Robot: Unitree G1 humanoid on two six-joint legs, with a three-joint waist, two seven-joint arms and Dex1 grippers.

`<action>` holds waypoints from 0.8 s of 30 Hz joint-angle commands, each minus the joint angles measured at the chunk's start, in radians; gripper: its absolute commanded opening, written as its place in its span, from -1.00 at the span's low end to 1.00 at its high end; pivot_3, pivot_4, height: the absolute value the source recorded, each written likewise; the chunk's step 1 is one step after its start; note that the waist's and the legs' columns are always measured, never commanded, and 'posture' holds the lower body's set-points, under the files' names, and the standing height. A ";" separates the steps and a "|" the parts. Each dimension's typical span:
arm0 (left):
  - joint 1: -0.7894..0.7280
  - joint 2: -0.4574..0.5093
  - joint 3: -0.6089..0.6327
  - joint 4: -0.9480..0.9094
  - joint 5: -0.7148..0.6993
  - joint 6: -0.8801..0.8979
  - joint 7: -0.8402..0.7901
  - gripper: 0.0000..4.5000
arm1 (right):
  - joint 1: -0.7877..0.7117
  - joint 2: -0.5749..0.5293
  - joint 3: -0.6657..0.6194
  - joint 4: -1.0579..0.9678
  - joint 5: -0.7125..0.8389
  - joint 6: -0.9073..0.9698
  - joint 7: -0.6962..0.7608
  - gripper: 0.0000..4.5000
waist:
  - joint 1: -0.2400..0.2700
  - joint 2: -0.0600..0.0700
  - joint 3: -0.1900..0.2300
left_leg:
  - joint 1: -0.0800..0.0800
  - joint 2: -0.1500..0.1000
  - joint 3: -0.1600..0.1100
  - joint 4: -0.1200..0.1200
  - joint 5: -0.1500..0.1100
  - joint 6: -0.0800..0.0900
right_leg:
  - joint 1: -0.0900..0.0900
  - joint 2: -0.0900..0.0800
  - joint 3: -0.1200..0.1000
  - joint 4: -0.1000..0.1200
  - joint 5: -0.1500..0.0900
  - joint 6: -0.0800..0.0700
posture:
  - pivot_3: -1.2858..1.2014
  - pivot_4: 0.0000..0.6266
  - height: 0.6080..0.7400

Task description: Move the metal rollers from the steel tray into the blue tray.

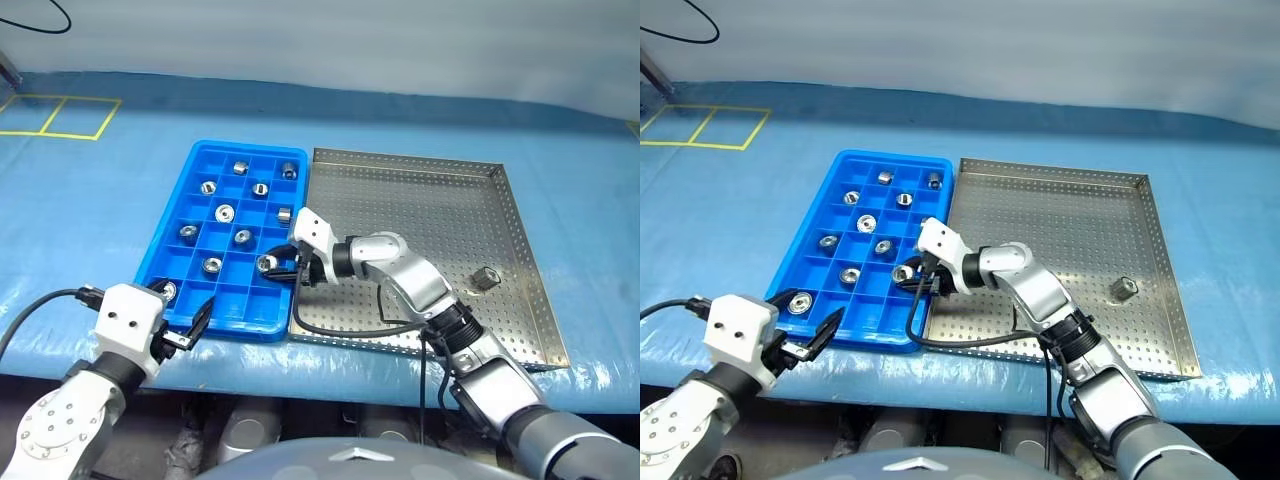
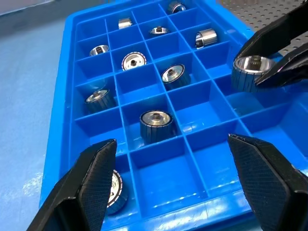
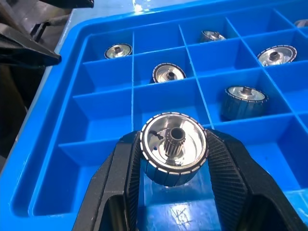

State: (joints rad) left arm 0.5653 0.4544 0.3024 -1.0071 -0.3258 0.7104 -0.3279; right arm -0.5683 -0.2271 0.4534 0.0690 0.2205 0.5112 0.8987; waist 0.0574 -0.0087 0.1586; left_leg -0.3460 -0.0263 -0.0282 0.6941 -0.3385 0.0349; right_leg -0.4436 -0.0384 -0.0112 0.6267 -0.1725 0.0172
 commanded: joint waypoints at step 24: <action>-0.611 -0.012 -0.358 0.276 -0.022 -0.002 -0.073 0.79 | 0.231 -0.304 -0.467 -0.297 -0.095 0.151 -0.375 0.46 | -0.052 0.001 0.000 | -0.001 -0.002 0.000 -0.001 0.001 0.001 | 0.001 -0.002 0.001 -0.001 0.002 0.004 | -0.05 -0.52 1.00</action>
State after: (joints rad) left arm -0.0117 0.4528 -0.0196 -0.7518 -0.3546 0.7430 -0.3831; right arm -0.3512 -0.5073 0.0321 -0.1650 0.1395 0.6421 0.5509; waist 0.0057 -0.0074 0.1582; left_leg -0.3472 -0.0280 -0.0279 0.6928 -0.3381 0.0359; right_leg -0.4435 -0.0405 -0.0100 0.6254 -0.1697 0.0216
